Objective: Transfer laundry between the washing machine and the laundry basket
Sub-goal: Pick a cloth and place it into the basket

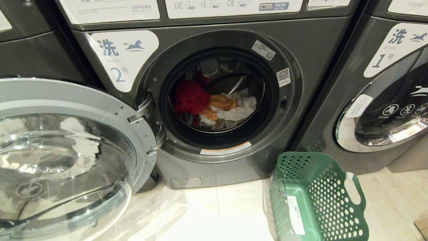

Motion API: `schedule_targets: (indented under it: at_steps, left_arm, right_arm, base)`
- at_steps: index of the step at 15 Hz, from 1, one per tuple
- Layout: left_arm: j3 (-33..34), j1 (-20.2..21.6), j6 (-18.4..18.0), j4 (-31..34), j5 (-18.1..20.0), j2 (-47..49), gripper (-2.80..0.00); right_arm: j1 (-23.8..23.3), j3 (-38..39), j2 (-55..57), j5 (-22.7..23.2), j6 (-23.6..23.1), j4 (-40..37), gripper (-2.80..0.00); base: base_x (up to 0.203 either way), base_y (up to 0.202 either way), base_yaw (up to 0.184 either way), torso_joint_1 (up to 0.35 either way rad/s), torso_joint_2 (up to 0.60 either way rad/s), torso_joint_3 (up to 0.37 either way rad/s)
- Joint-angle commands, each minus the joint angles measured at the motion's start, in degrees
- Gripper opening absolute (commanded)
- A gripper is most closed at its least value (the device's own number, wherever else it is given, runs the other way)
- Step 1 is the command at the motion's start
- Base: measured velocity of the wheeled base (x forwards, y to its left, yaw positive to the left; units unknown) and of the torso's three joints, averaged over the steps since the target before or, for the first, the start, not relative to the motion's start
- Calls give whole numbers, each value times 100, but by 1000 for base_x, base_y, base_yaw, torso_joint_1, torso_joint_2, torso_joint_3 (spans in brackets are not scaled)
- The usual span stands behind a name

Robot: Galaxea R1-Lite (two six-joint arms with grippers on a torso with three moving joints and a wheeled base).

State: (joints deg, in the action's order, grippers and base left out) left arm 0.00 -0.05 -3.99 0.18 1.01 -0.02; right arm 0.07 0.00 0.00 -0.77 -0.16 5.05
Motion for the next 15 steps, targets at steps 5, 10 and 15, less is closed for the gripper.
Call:
schedule_targets:
  at_steps: [5,10,15]
  left_arm:
    - [9,3,3,-1,-4,2,-280]
    - [9,-3,3,-1,-4,2,-280]
    - [9,0,21,-1,-13,2,-280]
  right_arm:
    - [1,202,0,15,-37,-4,-280]
    - [1,202,5,15,-54,-4,-280]
    - [1,202,8,15,-59,-4,-280]
  base:
    - [0,0,0,5,4,-198]
    - [0,0,0,4,6,-197]
    - [0,0,0,4,5,-188]
